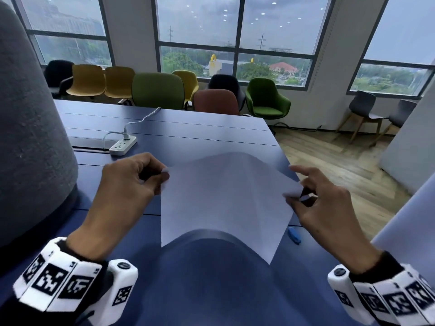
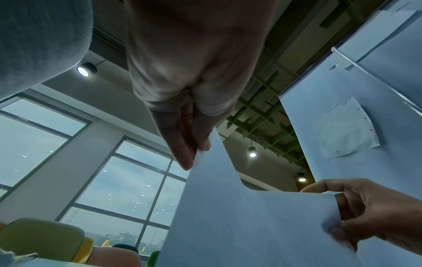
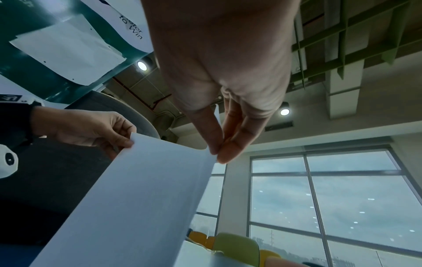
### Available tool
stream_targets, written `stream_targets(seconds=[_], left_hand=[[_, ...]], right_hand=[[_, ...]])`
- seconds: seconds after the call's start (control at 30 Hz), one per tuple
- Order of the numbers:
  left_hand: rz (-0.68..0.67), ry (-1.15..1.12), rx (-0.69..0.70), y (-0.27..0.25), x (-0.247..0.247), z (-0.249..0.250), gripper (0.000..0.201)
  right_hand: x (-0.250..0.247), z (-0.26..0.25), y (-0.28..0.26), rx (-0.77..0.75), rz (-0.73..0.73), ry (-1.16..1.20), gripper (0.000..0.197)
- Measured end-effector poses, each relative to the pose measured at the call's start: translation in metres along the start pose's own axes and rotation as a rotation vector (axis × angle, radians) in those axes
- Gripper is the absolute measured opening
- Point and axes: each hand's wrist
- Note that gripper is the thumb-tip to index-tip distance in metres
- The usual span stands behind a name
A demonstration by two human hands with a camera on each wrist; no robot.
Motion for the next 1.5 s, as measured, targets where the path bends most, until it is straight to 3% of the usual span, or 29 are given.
stream_targets(seconds=[0.23, 0.37, 0.43, 0.5, 0.6, 0.67, 0.77, 1.0, 1.27, 1.43, 1.5], left_hand=[[-0.059, 0.051, -0.012, 0.010, 0.007, -0.010, 0.023], [-0.036, 0.055, -0.024, 0.059, -0.004, -0.018, 0.027], [-0.055, 0.069, -0.048, 0.086, -0.007, -0.017, 0.024], [-0.099, 0.053, -0.079, 0.110, -0.005, -0.016, 0.023], [-0.177, 0.046, -0.116, 0.144, 0.007, -0.022, 0.021], [-0.209, 0.065, -0.141, 0.163, 0.019, -0.028, 0.019], [-0.253, 0.058, -0.193, 0.190, 0.040, -0.039, 0.016], [-0.354, 0.081, -0.366, 0.232, 0.091, -0.079, 0.007], [-0.411, 0.120, -0.492, 0.234, 0.146, -0.138, 0.027], [-0.415, 0.222, -0.473, 0.234, 0.165, -0.162, 0.027], [-0.405, 0.287, -0.451, 0.234, 0.166, -0.165, 0.018]], right_hand=[[0.008, 0.014, -0.002, 0.073, -0.019, -0.029, 0.054], [0.001, 0.039, 0.003, 0.158, 0.069, 0.048, 0.036], [0.005, 0.065, 0.004, 0.262, 0.031, 0.030, 0.029], [0.014, 0.090, 0.001, 0.345, -0.181, -0.118, 0.024], [0.034, 0.106, -0.004, 0.365, -0.622, -0.405, 0.028], [0.046, 0.108, -0.006, 0.397, -0.751, -0.464, 0.030], [0.054, 0.110, -0.001, 0.429, -0.725, -0.398, 0.008], [0.057, 0.075, 0.060, 0.260, -0.448, -0.206, 0.003], [0.139, 0.129, 0.127, 0.367, -0.548, -0.348, 0.011], [0.155, 0.153, 0.131, 0.420, -0.587, -0.407, 0.018], [0.155, 0.156, 0.130, 0.432, -0.588, -0.406, 0.017]])
Point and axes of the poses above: each hand's wrist, its own y-axis towards the middle knuckle, its own x-axis out of the palm, z = x × y, and after that the axes turned 6 degrees about -z, right-handed
